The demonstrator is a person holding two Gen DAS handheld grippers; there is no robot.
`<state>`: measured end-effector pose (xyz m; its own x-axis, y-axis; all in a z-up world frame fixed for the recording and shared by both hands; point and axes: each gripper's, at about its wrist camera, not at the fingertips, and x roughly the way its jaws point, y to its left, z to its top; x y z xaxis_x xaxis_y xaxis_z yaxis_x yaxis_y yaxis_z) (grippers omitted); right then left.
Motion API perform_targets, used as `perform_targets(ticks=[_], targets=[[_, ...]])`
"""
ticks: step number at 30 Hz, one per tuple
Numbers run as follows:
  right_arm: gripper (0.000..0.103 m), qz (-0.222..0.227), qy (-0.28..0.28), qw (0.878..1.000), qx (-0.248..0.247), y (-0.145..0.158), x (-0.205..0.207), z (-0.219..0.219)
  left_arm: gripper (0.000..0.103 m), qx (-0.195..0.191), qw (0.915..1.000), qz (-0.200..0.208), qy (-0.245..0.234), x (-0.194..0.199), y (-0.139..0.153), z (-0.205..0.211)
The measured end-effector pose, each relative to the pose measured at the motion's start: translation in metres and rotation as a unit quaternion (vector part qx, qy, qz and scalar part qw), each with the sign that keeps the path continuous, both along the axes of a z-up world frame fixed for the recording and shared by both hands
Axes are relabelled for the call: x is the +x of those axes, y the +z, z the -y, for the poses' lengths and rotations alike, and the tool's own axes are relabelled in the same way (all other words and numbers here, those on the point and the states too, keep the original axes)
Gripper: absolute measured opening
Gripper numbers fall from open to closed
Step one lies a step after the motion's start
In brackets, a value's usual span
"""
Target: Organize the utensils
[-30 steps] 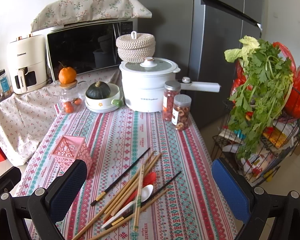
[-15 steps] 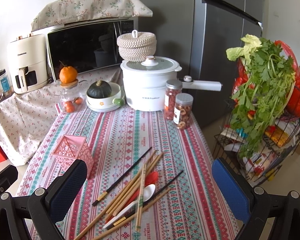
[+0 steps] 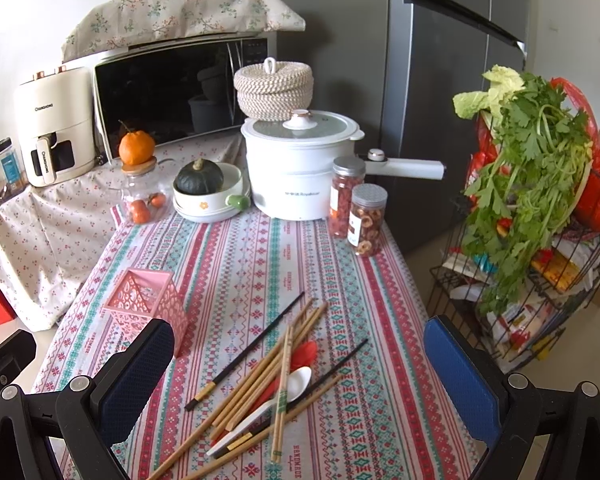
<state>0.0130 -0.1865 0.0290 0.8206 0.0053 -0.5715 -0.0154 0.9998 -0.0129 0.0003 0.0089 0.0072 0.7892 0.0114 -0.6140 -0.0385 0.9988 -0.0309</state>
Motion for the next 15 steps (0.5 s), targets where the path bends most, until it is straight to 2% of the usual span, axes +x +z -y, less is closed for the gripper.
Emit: perform_targets(ticks=[15], targets=[[0.102,-0.021,0.011,1.000,0.011,-0.0033,0.0098,0.0042,0.101,0.003,1.0000,0.000,0.001,0.0011,0.0003,0.0008]])
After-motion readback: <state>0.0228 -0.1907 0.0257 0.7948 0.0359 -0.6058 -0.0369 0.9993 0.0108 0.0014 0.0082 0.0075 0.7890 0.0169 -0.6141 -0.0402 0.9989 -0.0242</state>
